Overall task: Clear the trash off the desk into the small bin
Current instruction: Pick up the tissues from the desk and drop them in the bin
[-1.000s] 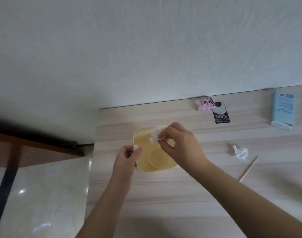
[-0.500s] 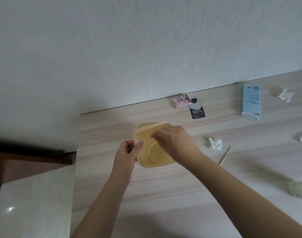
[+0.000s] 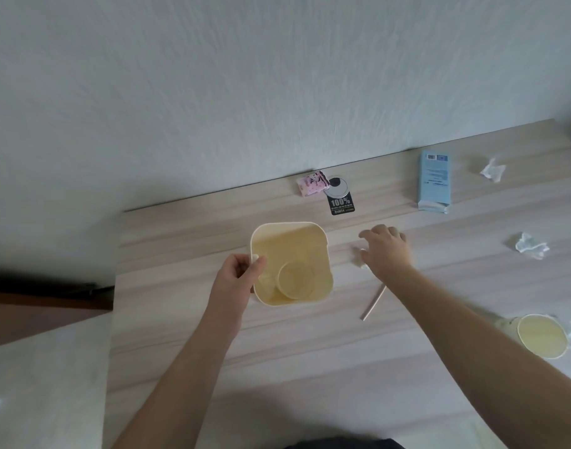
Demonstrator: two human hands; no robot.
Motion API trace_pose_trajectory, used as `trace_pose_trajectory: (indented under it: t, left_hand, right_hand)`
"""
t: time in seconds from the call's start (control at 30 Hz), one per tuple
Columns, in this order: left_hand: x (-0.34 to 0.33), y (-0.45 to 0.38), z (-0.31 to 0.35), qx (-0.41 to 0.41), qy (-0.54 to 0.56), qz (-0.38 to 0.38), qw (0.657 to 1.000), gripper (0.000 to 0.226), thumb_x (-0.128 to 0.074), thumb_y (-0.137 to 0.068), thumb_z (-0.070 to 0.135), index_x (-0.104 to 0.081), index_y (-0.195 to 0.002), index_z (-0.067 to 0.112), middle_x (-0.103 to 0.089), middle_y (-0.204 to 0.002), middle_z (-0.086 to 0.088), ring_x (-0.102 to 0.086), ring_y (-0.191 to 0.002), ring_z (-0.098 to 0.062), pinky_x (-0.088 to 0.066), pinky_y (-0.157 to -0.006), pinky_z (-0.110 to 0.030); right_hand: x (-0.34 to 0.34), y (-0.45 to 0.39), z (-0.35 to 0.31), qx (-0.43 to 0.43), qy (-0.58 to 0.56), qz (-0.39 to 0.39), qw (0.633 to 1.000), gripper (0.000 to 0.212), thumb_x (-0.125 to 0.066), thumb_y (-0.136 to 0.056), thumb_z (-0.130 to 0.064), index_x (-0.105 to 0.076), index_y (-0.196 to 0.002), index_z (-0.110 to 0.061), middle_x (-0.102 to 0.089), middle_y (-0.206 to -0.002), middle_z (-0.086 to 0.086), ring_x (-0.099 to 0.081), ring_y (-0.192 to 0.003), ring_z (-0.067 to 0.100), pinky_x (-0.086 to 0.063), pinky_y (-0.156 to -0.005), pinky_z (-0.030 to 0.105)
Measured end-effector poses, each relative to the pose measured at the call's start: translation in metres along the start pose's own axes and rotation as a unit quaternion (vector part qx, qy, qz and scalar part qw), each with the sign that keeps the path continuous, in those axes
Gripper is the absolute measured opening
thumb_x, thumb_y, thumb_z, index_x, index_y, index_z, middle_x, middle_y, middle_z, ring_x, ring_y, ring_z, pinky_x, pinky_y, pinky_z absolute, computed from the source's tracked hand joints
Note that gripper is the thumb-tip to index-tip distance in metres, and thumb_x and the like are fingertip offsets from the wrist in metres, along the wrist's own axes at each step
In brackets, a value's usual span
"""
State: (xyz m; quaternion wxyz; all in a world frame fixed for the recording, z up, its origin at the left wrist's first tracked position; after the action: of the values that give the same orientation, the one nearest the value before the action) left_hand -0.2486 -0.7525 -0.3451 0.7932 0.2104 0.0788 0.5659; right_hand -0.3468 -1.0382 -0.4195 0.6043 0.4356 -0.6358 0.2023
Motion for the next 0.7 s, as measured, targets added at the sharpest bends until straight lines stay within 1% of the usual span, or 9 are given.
trace_pose_trajectory:
  t: [0.1,0.23,0.3,0.4,0.43,0.5,0.57,0.6,0.7]
  left_hand:
    - [-0.005,0.005,0.001,0.0,0.007,-0.006,1.0,0.014,-0.069,-0.088,0.019,-0.059,-0.087,0.01,-0.054,-0.063,0.007,-0.047,-0.046,0.0,-0.038,-0.045,-0.013]
    - [-0.007,0.011,0.001,-0.009,0.003,-0.028,1.0,0.015,-0.07,-0.088,0.017,-0.058,-0.087,0.009,-0.053,-0.064,0.007,-0.047,-0.047,0.0,-0.039,-0.046,-0.013]
    - [-0.008,0.013,-0.002,-0.007,0.002,-0.035,0.999,0.016,-0.07,-0.088,0.016,-0.057,-0.088,0.008,-0.052,-0.067,0.003,-0.046,-0.048,-0.001,-0.038,-0.046,-0.013]
    - [-0.009,0.016,-0.008,-0.006,-0.003,-0.04,0.999,0.021,-0.073,-0.084,0.021,-0.058,-0.089,0.008,-0.053,-0.069,0.002,-0.047,-0.05,-0.002,-0.039,-0.047,-0.014]
    - [-0.01,0.017,-0.009,-0.006,-0.009,-0.042,0.999,0.025,-0.075,-0.08,0.027,-0.059,-0.088,0.01,-0.054,-0.068,0.003,-0.048,-0.052,-0.003,-0.04,-0.048,-0.015]
    - [-0.014,0.02,-0.012,-0.002,-0.022,-0.043,0.999,0.035,-0.077,-0.069,0.04,-0.061,-0.085,0.014,-0.058,-0.069,0.005,-0.052,-0.056,-0.006,-0.042,-0.051,-0.017]
    - [-0.016,0.021,-0.014,0.003,-0.023,-0.04,0.999,0.039,-0.077,-0.062,0.045,-0.061,-0.083,0.016,-0.06,-0.07,0.005,-0.054,-0.059,-0.007,-0.043,-0.051,-0.018]
    - [-0.017,0.02,-0.015,0.004,-0.018,-0.039,0.999,0.038,-0.077,-0.063,0.045,-0.061,-0.083,0.016,-0.06,-0.07,0.005,-0.054,-0.058,-0.008,-0.043,-0.051,-0.018]
    - [-0.021,0.021,-0.017,0.001,-0.002,-0.041,0.999,0.033,-0.077,-0.068,0.039,-0.061,-0.084,0.015,-0.058,-0.069,0.005,-0.053,-0.058,-0.007,-0.043,-0.051,-0.018]
  right_hand:
    - [-0.02,0.004,0.007,-0.005,0.1,-0.022,0.995,0.031,-0.047,-0.093,-0.032,-0.056,-0.12,-0.02,-0.055,-0.12,0.009,-0.047,-0.114,0.029,-0.034,-0.095,0.038]
    - [-0.031,0.005,0.005,0.006,0.09,-0.035,0.995,0.028,-0.044,-0.092,-0.014,-0.05,-0.12,-0.012,-0.055,-0.115,0.011,-0.054,-0.107,0.031,-0.038,-0.09,0.037]
    - [-0.026,0.005,0.0,0.007,0.038,-0.043,0.998,0.025,-0.046,-0.089,-0.004,-0.054,-0.112,-0.01,-0.057,-0.11,0.013,-0.056,-0.1,0.033,-0.042,-0.084,0.037]
    - [-0.003,0.01,-0.01,-0.001,-0.126,0.001,0.992,0.017,-0.053,-0.086,-0.004,-0.063,-0.099,-0.009,-0.055,-0.104,0.013,-0.058,-0.085,0.034,-0.046,-0.07,0.035]
    - [0.009,0.015,-0.014,-0.001,-0.18,0.026,0.983,0.014,-0.057,-0.085,-0.005,-0.065,-0.095,-0.009,-0.055,-0.1,0.011,-0.057,-0.08,0.031,-0.046,-0.067,0.032]
    - [0.039,0.027,-0.019,-0.005,-0.274,0.087,0.958,0.01,-0.062,-0.082,-0.008,-0.067,-0.088,-0.014,-0.058,-0.087,0.004,-0.053,-0.07,0.017,-0.043,-0.064,0.028]
    - [0.072,0.045,-0.023,-0.01,-0.341,0.14,0.929,0.01,-0.064,-0.079,-0.013,-0.065,-0.081,-0.023,-0.054,-0.067,-0.006,-0.049,-0.06,0.004,-0.039,-0.056,0.011]
    - [0.085,0.056,-0.026,-0.006,-0.367,0.152,0.918,0.011,-0.066,-0.078,-0.016,-0.064,-0.079,-0.027,-0.051,-0.061,-0.008,-0.049,-0.057,0.002,-0.038,-0.053,0.008]
    - [0.106,0.089,-0.052,0.039,-0.406,0.116,0.906,0.013,-0.07,-0.075,-0.018,-0.064,-0.077,-0.029,-0.052,-0.052,-0.004,-0.047,-0.049,0.002,-0.036,-0.048,0.007]
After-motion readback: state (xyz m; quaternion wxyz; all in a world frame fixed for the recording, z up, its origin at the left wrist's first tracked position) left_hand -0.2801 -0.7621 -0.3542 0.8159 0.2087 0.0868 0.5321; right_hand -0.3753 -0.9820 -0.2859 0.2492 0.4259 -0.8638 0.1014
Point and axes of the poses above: each hand's wrist, its own y-axis away from the middle knuckle, its own x-axis out of the back of the hand, z = x × y, the point moved 4 cm from there along -y, towards the middle knuckle
